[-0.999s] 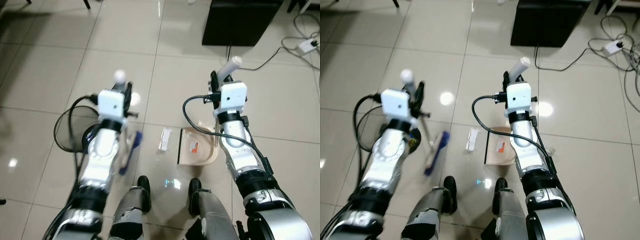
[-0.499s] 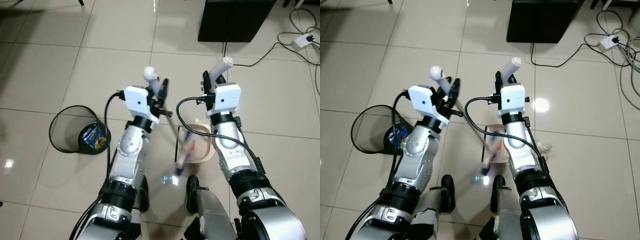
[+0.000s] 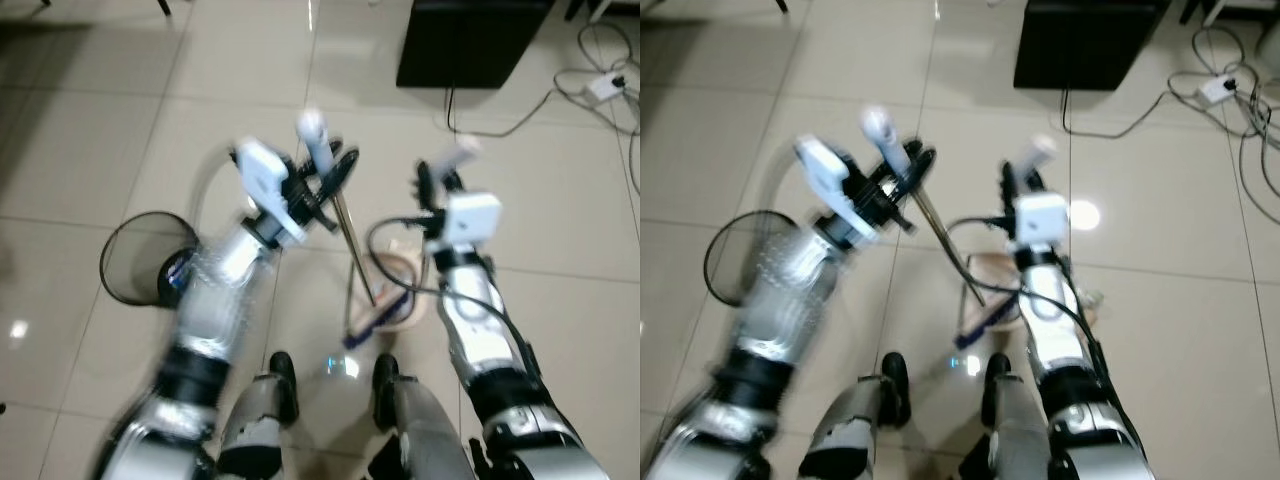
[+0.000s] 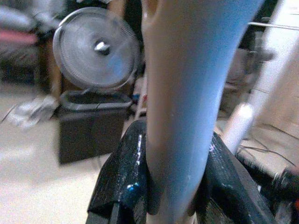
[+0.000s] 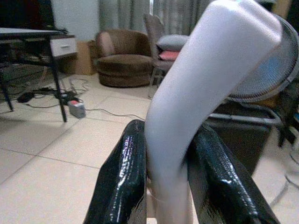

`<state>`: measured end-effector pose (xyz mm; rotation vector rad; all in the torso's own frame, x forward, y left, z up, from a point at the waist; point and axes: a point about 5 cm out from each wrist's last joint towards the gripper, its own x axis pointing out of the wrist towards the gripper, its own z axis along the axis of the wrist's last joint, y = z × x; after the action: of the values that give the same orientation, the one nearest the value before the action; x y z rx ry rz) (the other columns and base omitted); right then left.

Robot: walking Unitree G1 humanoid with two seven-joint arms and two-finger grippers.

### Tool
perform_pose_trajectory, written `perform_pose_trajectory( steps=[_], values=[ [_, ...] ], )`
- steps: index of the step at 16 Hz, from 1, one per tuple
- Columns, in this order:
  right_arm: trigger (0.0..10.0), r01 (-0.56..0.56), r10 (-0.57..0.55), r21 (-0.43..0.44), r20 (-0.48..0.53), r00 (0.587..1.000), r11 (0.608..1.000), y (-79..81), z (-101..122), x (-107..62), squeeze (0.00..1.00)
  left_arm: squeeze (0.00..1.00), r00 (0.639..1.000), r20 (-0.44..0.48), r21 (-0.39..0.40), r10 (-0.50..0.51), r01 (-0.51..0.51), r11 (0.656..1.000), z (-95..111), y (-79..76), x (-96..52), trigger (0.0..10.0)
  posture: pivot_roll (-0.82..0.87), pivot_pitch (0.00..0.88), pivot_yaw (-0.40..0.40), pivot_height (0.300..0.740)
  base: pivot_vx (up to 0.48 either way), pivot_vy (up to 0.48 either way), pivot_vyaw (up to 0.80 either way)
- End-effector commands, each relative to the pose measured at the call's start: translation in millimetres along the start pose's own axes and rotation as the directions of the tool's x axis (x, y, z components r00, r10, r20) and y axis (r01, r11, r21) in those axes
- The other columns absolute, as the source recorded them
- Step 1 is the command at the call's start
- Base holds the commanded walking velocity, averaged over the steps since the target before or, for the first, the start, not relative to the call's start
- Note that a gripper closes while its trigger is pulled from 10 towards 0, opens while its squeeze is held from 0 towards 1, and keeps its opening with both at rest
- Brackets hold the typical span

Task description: Sweep floor

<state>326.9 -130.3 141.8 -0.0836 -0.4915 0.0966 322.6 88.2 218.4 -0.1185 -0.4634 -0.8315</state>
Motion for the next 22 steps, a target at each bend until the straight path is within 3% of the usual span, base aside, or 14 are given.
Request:
perform_pose_trajectory(
  steps=[1, 3, 5, 7, 8, 9, 10, 12, 14, 16, 18, 19, 21, 22],
  values=[
    [10.0, 0.001, 0.002, 0.045, -0.056, 0.998, 0.999, 5.8, -9, -9.9, 0.00, 0.00, 0.996, 0.036, -0.026, -0.076, 0.077, 0.997, 11, -6.2, 3.7, 10.0, 0.09, 0.271, 0.088, 0.740, 0.000, 0.000, 0.00],
    [10.0, 0.038, -0.035, 0.044, -0.057, 0.998, 0.998, -3.4, -9, -15.8, 0.00, 0.00, 0.979, 0.037, -0.047, -0.200, 0.202, 0.978, 36, 1.0, 5.4, 10.0, 0.09, 0.244, 0.095, 0.740, 0.000, 0.000, 0.00],
    [10.0, 0.064, -0.061, 0.050, -0.073, 0.996, 0.997, -11.3, -10, -21.7, 0.00, 0.00, 0.972, 0.002, 0.076, -0.234, 0.233, 0.970, 60, 26.5, 8.1, 10.0, 0.09, 0.204, 0.087, 0.740, 0.000, 0.000, 0.00],
    [10.0, 0.075, -0.070, 0.065, -0.081, 0.994, 0.995, -15.0, -9, -25.2, 0.00, 0.00, 0.985, -0.010, 0.158, -0.175, 0.174, 0.972, 71, 43.9, 6.7, 10.0, 0.09, 0.192, 0.083, 0.740, 0.000, 0.000, 0.00],
    [10.0, 0.092, -0.084, 0.096, -0.091, 0.992, 0.991, -20.1, -5, -28.7, 0.00, 0.00, 0.998, 0.002, 0.248, -0.064, 0.062, 0.967, 78, 64.6, 1.4, 10.0, 0.08, 0.169, 0.074, 0.740, 0.000, 0.000, 0.00],
    [10.0, 0.103, -0.093, 0.112, -0.094, 0.991, 0.988, -23.8, 0, -30.9, 0.00, 0.00, 1.000, 0.005, 0.264, -0.004, 0.003, 0.964, 77, 74.3, -4.6, 10.0, 0.07, 0.157, 0.072, 0.740, 0.000, 0.000, 0.00],
    [10.0, 0.104, -0.093, 0.112, -0.093, 0.991, 0.988, -25.2, 2, -31.7, 0.00, 0.00, 1.000, -0.002, 0.255, 0.010, -0.009, 0.967, 73, 75.4, -7.8, 10.0, 0.06, 0.152, 0.073, 0.740, 0.000, 0.000, 0.00],
    [10.0, 0.109, -0.098, 0.139, -0.089, 0.991, 0.984, -30.7, 19, -29.7, 0.00, 0.00, 0.993, -0.093, 0.255, 0.077, -0.051, 0.966, 43, 74.7, -25.2, 10.0, 0.04, 0.127, 0.076, 0.740, 0.000, 0.000, 0.00],
    [10.0, 0.115, -0.107, 0.094, -0.083, 0.991, 0.989, -38.3, 38, -19.8, 0.00, 0.00, 0.970, -0.167, 0.293, 0.179, -0.125, 0.948, 19, 74.9, -42.0, 10.0, 0.01, 0.109, 0.078, 0.740, 0.000, 0.000, 0.00],
    [10.0, 0.118, -0.115, 0.057, -0.068, 0.991, 0.991, -44.4, 59, -11.9, 0.00, 0.00, 0.926, -0.188, 0.337, 0.327, -0.251, 0.907, 4, 80.6, -57.8, 10.0, -0.01, 0.096, 0.080, 0.740, 0.000, 0.000, 0.00],
    [10.0, 0.109, -0.108, 0.030, -0.050, 0.993, 0.994, -46.2, 86, 2.5, 0.00, 0.00, 0.836, -0.197, 0.367, 0.512, -0.421, 0.829, -16, 78.3, -88.0, 10.0, -0.02, 0.076, 0.079, 0.740, 0.000, 0.000, 0.80],
    [10.0, 0.109, -0.107, 0.030, -0.051, 0.993, 0.994, -46.1, 88, 4.1, 0.00, 0.00, 0.831, -0.198, 0.366, 0.520, -0.429, 0.826, -17, 77.0, -90.3, 10.0, -0.02, 0.074, 0.078, 0.740, 0.000, 0.000, 0.80],
    [10.0, 0.117, -0.115, 0.055, -0.042, 0.993, 0.992, -46.3, 99, 11.1, 0.00, 0.00, 0.779, -0.215, 0.379, 0.589, -0.490, 0.785, -28, 71.2, -106.8, 10.0, -0.02, 0.064, 0.075, 0.740, 0.000, 0.000, 0.80],
    [10.0, 0.145, -0.141, 0.108, -0.044, 0.989, 0.983, -49.2, 102, 17.2, 0.00, 0.00, 0.736, -0.256, 0.368, 0.627, -0.525, 0.767, -39, 63.1, -118.7, 10.0, -0.02, 0.052, 0.066, 0.740, 0.000, 0.000, 0.80]
  ],
)
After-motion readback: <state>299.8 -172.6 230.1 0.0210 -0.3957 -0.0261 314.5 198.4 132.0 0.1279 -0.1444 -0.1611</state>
